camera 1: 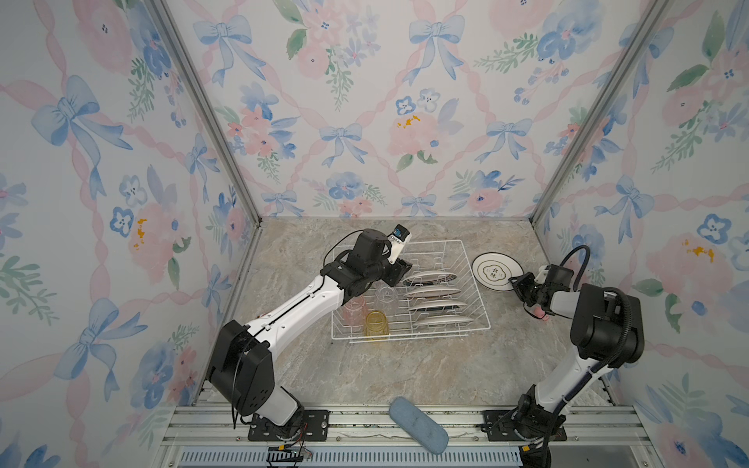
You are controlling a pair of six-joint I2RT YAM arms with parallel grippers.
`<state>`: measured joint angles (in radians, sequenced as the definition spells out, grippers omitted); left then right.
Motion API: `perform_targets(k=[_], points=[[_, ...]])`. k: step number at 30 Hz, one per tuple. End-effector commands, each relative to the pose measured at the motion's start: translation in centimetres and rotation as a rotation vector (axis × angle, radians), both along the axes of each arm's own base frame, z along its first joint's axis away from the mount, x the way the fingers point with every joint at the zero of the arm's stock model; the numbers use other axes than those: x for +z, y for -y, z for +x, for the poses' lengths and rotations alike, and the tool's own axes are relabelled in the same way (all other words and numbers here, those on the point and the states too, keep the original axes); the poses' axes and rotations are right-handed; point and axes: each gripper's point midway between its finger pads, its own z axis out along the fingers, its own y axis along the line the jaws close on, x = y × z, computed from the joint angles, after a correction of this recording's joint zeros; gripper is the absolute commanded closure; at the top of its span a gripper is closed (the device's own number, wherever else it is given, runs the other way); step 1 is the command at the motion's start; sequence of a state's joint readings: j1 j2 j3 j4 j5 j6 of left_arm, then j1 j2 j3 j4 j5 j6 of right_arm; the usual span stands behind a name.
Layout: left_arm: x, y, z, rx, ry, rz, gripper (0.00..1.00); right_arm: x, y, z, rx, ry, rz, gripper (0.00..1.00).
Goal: Unload the mixed dishes from the dish rack
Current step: 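Carry the plate away from the rack with the right gripper and lower it flat, then open the right gripper and draw back while the left gripper reaches into the rack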
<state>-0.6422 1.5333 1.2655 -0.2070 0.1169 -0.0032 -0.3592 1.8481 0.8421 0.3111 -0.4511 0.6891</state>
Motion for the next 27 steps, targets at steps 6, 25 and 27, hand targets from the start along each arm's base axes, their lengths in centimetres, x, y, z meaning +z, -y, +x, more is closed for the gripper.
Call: perform_targets(k=[6,25,27], points=[[0.6,1.2,0.1,-0.053,0.025,0.004,0.5,0.3,-0.2,-0.2,0.002,-0.048,-0.045,0.54],[-1.8,5.0,-1.3,-0.242,0.055,0.243,0.47,9.5,-1.0,-5.9,0.042,-0.005,-0.213,0.35],[-2.1,5.5,-1.1,-0.262,0.06,0.285,0.46,11.7,-2.6,-6.4,0.1,0.014,-0.269,0.33]])
